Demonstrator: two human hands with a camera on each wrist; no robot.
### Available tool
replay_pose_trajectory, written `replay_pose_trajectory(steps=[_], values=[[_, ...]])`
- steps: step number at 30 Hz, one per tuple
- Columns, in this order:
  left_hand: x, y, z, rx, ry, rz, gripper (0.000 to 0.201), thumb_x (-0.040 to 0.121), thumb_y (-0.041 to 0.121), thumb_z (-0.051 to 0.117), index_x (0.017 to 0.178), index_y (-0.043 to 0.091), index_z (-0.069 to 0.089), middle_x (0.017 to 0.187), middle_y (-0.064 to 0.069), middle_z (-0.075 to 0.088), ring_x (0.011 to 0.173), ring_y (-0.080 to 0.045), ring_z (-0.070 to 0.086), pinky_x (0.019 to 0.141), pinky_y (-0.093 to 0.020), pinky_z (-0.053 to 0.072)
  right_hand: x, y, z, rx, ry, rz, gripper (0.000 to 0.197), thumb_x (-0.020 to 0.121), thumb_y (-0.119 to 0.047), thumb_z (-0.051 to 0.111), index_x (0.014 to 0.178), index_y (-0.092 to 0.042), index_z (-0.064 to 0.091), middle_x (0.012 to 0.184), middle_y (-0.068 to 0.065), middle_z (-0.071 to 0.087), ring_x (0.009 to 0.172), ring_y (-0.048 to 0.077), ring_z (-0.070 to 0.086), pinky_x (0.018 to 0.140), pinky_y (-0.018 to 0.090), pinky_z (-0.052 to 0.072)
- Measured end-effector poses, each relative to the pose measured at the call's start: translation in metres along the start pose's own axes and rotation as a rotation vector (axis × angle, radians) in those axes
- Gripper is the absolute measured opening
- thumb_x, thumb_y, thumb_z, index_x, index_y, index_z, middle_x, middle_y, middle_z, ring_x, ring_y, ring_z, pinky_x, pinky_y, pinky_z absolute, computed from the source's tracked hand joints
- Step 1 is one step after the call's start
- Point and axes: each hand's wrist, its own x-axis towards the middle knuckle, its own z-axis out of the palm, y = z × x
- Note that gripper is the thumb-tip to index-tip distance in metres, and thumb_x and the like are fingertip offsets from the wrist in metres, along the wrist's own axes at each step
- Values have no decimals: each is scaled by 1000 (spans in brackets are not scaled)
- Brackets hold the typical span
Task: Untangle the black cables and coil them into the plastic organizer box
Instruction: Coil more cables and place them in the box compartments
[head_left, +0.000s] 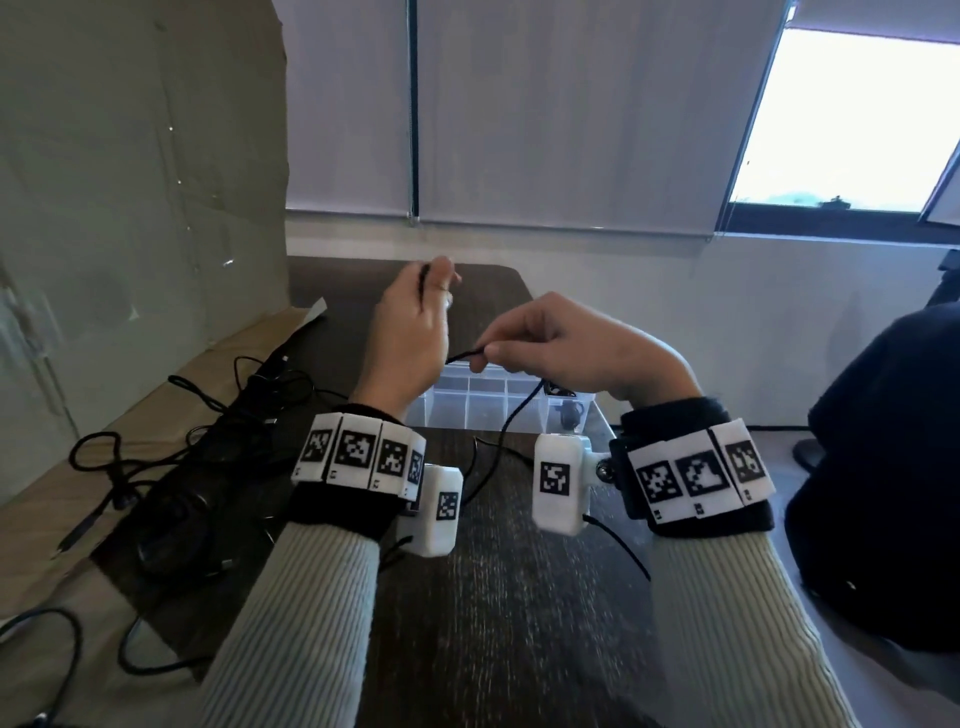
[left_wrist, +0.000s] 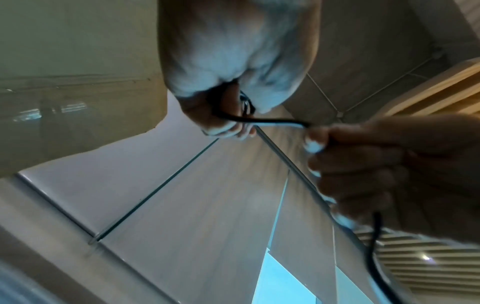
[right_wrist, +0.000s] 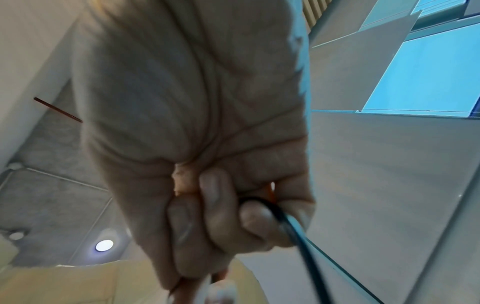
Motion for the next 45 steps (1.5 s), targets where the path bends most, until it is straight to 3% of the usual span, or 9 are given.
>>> replay_pose_trajectory(steps=[4, 9, 15, 19, 23, 32, 37, 42, 45], values=[[-2, 6, 1, 85, -216, -42, 62, 100, 53, 21, 65, 16, 57, 60, 5, 54, 57, -12, 49, 61, -31, 38, 2, 0, -3, 52, 176, -89, 11, 89, -18, 67, 84, -20, 77, 80, 14, 73, 77, 36, 65, 79, 44, 56], [-11, 25, 3, -54, -485, -87, 82, 99, 53, 4, 65, 9, 64, 55, -5, 52, 47, -6, 47, 52, -15, 39, 6, 6, -3, 252, 455, -161, 6, 79, -5, 76, 77, -10, 74, 74, 3, 74, 72, 16, 71, 75, 26, 57], [-12, 32, 1, -463, -669, -163, 33, 88, 36, 48, 73, 9, 58, 49, 9, 36, 45, -5, 31, 48, -16, 32, 6, 11, -5, 472, 522, -51, 6, 87, -12, 69, 83, -13, 65, 56, -11, 63, 53, 2, 59, 61, 28, 55], [-10, 30, 4, -472, -519, -194, 34, 100, 32, 41, 80, 10, 59, 54, 2, 52, 50, -12, 45, 53, -23, 36, 8, 13, -4, 560, 470, 20, 7, 93, -18, 62, 88, -13, 59, 56, -10, 60, 52, 5, 55, 69, 44, 56], [-8, 33, 9, -461, -279, -269, 39, 101, 29, 43, 94, -2, 66, 75, -12, 73, 67, -24, 72, 60, -32, 58, 14, 17, 1, 605, 441, 55, 9, 93, -16, 62, 94, -10, 56, 65, 1, 66, 55, 14, 57, 58, 31, 51], [-7, 28, 19, -312, 3, -208, 38, 101, 36, 41, 86, 18, 70, 88, -7, 74, 88, -25, 70, 77, -39, 57, 26, 29, 11, 538, 499, 76, 14, 87, -16, 71, 83, -9, 60, 58, 3, 63, 47, 14, 55, 51, 29, 49], [-5, 39, 17, -787, 56, -289, 36, 104, 31, 32, 96, 9, 58, 95, -12, 72, 93, -25, 71, 86, -36, 56, 29, 22, 24, 719, 304, 94, 27, 96, -27, 59, 73, -12, 57, 53, -2, 49, 44, 12, 44, 49, 24, 43], [5, 42, -3, -1080, 104, -338, 37, 104, 37, 28, 85, 15, 51, 62, 4, 56, 67, -13, 68, 80, -43, 56, 22, 25, 28, 615, -74, 230, 42, 97, -46, 48, 74, -13, 58, 54, -4, 33, 50, 14, 35, 64, 30, 48], [8, 37, -17, -1039, 111, -353, 34, 103, 42, 30, 85, 19, 48, 56, 11, 43, 46, -2, 41, 47, -18, 46, 15, 26, 23, 474, -169, 220, 37, 97, -41, 51, 77, -13, 61, 56, -5, 33, 51, 11, 35, 71, 33, 46]])
